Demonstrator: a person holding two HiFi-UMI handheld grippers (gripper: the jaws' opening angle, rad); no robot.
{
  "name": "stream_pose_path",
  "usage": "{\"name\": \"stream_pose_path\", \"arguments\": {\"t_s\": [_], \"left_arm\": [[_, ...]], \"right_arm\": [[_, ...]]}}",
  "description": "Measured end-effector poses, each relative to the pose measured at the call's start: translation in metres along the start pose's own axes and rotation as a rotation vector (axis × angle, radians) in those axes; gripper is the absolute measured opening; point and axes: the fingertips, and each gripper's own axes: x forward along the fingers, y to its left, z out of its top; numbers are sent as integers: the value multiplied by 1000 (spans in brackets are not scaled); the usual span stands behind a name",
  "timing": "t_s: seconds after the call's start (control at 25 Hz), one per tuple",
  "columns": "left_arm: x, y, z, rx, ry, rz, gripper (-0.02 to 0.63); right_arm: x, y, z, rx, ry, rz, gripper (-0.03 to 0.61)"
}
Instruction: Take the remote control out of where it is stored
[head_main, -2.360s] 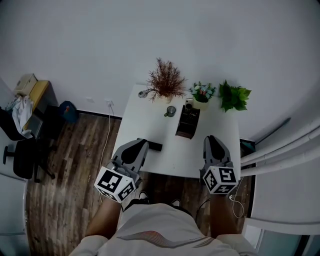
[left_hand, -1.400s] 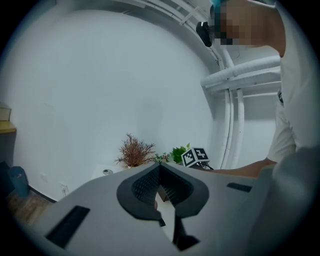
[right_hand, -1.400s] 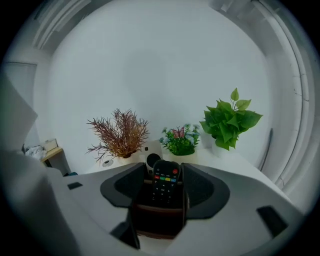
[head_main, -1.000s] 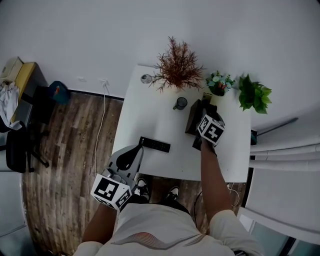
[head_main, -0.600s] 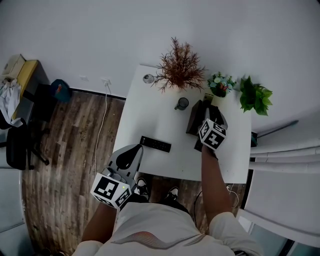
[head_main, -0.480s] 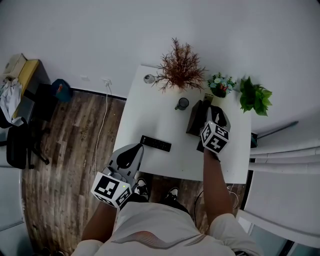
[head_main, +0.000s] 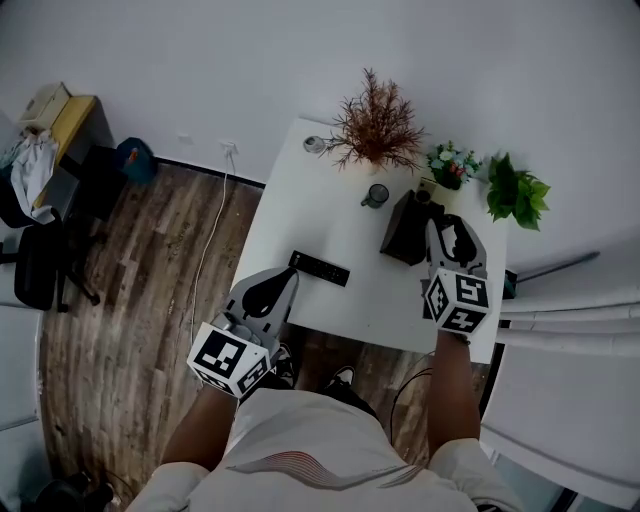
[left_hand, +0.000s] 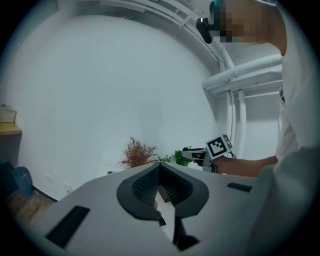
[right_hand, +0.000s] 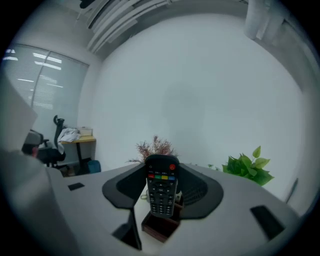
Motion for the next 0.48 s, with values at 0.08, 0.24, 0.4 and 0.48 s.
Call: {"name": "stream_pose_path", "arguments": {"t_s": [0.08, 0.24, 0.4, 0.48], "left_arm": [[-5, 1, -1, -7, -8, 15, 9], [-18, 5, -4, -17, -15, 47, 9], [-29, 6, -10, -28, -11, 68, 9], [-33, 6, -12, -35, -11, 79, 9]], "right_arm": [[-12, 23, -7, -102, 44, 86, 206], [-28, 73, -46, -265, 175, 269, 206], [-42, 115, -100, -339, 330, 456, 206], [-47, 131, -118, -398, 376, 518, 205]]}}
